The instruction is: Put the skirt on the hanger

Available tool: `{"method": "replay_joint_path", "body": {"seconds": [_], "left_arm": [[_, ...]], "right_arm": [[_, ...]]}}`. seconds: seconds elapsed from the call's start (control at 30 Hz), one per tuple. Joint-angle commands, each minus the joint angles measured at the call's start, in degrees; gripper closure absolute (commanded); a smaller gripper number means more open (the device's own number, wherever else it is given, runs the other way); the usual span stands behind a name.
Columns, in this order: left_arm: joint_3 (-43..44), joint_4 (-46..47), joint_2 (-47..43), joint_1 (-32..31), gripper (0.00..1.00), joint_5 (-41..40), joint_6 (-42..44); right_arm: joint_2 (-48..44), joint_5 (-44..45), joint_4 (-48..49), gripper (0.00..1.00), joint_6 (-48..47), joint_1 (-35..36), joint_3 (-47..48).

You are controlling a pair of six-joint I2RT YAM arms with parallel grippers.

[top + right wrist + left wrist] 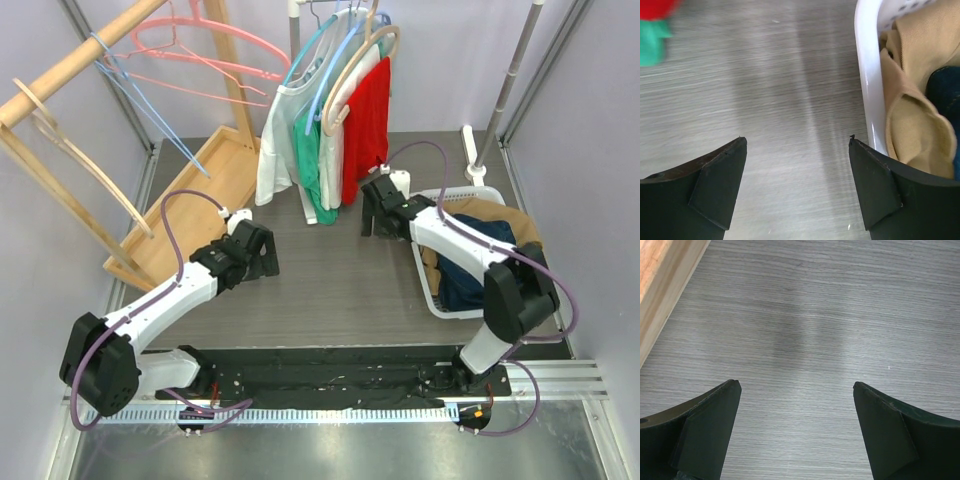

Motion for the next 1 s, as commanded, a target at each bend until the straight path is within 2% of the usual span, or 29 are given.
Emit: {"method": "replay_joint_path", "body": {"seconds": [0.0,0.07,0.23,0.3,0.47,0.63,0.73,0.77,0.83,0.87,0.93,0.97], "left_arm": [[2.65,1.57,-0.19,-0.21,0.00,0.09,1.87],[2.82,1.57,-0.45,-0.21,0.00,0.18,2.04],[3.00,1.92,-0.55,-0.21,0.00,0.88,2.48],[3.00,1.83,-0.54,-0.21,0.00,1.14,2.57],[3.18,1.22,-0.63,-0.21,0.00,0.97,2.57],[3.00,0.96,-0.81,-0.21,0.00,1.67,2.57],[3.00,0.61,-0.81,-0.21,0.00,1.50,2.57],[3.09,0.34,-0.90,-0.21,0.00,1.41,2.57],[3.09,0.17,-1.07,-0.21,0.00,1.06,2.57],[3.09,-0.01,-1.16,-0.21,0.00,0.97,2.66],[3.00,-0.10,-1.51,-0.21,0.00,0.62,2.66],[3.00,-0.19,-1.60,-0.21,0.00,0.45,2.66]], "right_arm": [[-12.87,-3.44,0.43,0.10,-2.18,-0.21,4.07],[-16.91,-0.29,-1.15,0.07,-1.39,-0.39,4.51],[-17.64,12.36,-14.41,0.03,3.78,-3.28,5.31],[-18.16,14.23,-17.14,0.00,5.11,-4.96,2.34],[-21.68,16.43,-17.68,0.00,11.34,-7.68,-5.23],[-19.93,16.52,-17.68,0.00,12.41,-11.46,-9.37],[-19.22,16.61,-17.86,0.16,12.85,-13.13,-10.17],[-19.48,16.61,-18.12,0.26,12.93,-13.31,-10.08],[-20.27,17.13,-18.21,0.35,13.02,-13.66,-9.64],[-21.06,17.14,-18.21,0.43,12.94,-13.66,-9.38],[-21.85,17.49,-18.47,0.53,12.32,-14.18,-8.15],[-22.12,17.49,-18.56,0.68,11.88,-14.36,-7.71]]}}
